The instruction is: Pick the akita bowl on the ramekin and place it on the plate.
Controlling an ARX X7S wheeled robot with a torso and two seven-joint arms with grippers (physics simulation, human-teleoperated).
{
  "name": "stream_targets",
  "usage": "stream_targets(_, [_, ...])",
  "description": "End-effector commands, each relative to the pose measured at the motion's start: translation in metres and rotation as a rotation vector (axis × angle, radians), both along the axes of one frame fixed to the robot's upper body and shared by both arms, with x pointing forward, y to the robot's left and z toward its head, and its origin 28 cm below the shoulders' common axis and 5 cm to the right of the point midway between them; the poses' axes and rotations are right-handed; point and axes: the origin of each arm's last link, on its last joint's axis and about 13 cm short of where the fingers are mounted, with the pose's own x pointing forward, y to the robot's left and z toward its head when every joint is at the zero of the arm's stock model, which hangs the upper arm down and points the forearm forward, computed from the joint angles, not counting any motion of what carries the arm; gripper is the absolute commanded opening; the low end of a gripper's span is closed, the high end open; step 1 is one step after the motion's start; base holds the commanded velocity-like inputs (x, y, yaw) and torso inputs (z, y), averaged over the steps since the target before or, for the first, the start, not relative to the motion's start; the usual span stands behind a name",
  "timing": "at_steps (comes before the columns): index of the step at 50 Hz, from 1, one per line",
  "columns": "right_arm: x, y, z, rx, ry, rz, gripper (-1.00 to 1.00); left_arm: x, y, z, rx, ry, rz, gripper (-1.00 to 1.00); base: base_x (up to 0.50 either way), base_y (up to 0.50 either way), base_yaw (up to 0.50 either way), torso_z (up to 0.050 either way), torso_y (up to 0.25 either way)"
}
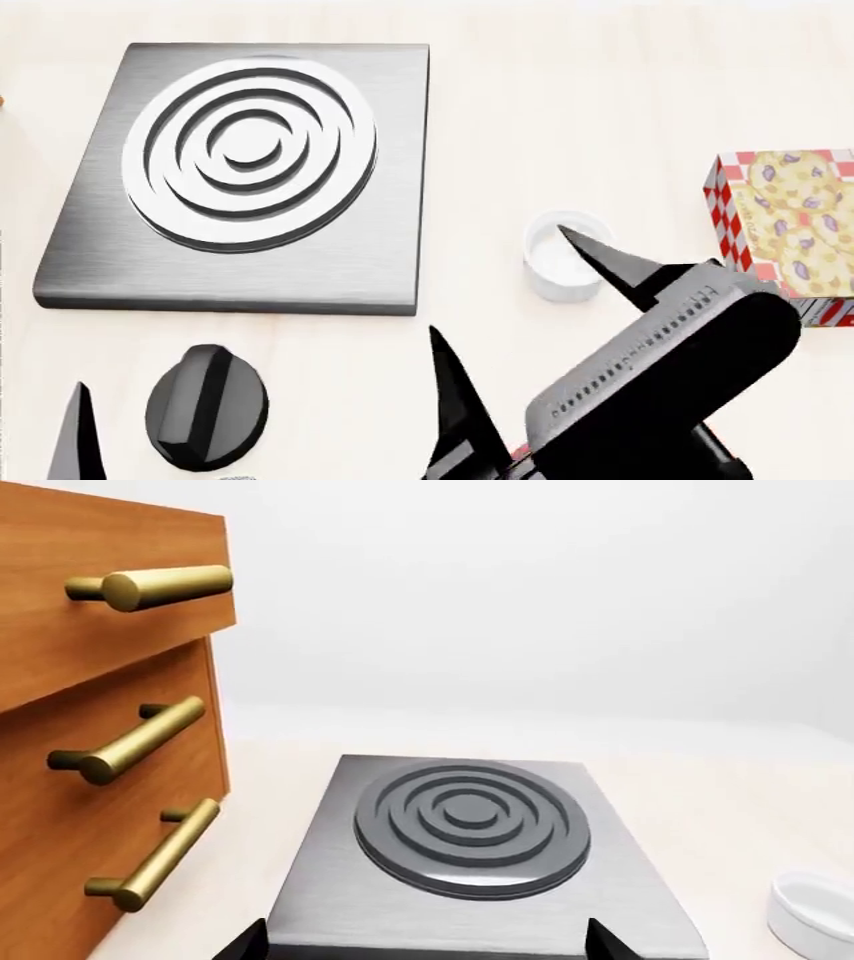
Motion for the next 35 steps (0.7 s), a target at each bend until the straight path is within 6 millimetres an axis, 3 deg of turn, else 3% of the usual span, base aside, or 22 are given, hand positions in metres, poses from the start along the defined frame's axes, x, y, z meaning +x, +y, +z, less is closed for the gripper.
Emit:
stream_targets(1, [0.012,-0.003,-0.009,0.262,-0.238,-0.283,1.0,0.0,0.0,-0.001,-0.001,-0.009,-0.013,1.0,0.0,0.0,0.0,0.0,0.188])
stream_targets(9, [0.004,-0.001,-0.039,0.444,-0.361,-0.374,1.0,0.001,0.0,-0.003,0.0,-0.011,-0.028,1.0,0.0,0.0,0.0,0.0,0.25])
stream_targets(19, [-0.007,0.006,-0.049,0.464,-0.416,-0.352,1.0,0.001,-0.001,-0.004,0.034,-0.036,-0.006,1.0,0.0,0.0,0.0,0.0,0.25])
stream_targets(35, [-0.018,-0.004,-0.057,0.556,-0.446,-0.351,1.0,-0.001,0.0,0.0,0.02,-0.074,-0.02,1.0,0.0,0.0,0.0,0.0,0.25])
